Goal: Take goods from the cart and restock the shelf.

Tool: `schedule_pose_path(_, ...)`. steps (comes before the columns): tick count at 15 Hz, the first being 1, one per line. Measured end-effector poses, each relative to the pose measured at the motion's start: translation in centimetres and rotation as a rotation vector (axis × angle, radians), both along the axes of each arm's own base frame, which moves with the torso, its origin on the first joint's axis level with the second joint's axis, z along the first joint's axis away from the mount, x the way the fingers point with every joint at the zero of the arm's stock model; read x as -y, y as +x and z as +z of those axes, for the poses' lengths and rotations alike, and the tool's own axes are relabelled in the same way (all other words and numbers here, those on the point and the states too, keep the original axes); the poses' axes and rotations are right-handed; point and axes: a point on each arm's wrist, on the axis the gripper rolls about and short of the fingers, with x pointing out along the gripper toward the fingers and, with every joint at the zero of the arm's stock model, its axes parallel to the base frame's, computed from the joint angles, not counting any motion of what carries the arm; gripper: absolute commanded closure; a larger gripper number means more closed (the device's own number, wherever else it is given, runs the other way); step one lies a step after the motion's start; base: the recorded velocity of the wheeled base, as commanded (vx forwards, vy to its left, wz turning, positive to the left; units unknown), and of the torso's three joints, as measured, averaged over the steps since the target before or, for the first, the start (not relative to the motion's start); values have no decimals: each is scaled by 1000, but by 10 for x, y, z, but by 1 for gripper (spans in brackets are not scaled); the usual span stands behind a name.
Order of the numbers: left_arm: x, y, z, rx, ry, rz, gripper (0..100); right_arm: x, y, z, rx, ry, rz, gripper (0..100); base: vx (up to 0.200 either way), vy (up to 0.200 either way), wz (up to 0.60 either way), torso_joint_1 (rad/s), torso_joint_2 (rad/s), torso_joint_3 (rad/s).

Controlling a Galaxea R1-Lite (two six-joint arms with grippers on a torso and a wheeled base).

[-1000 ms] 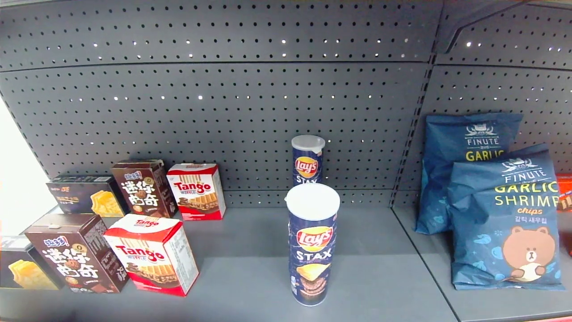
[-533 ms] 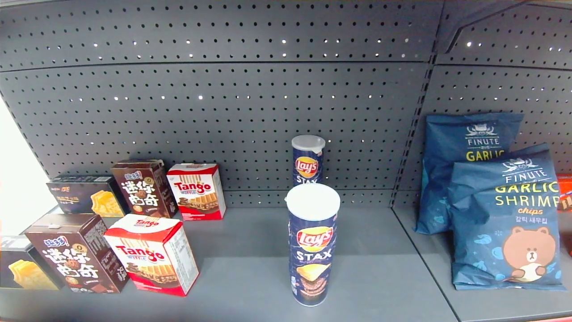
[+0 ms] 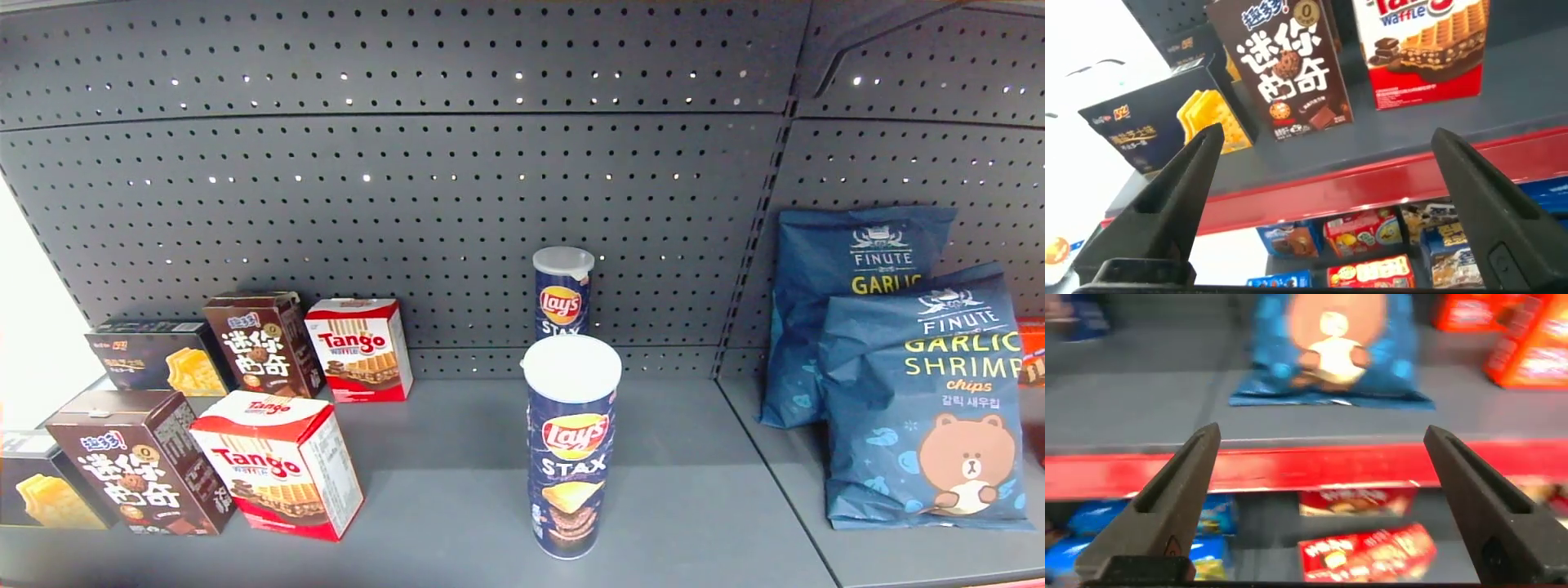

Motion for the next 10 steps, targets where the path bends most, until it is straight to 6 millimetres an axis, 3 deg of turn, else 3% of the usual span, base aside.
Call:
schedule_pose_path(4, -1, -1, -2, 9, -67, -94, 0, 0, -3, -1, 41, 0, 15, 0, 0, 0, 0, 0, 0, 0)
schedule_pose_path(10, -5, 0, -4, 7, -184, -443, 0, 0, -4, -1, 49, 1, 16, 0, 0, 0, 0, 0, 0, 0)
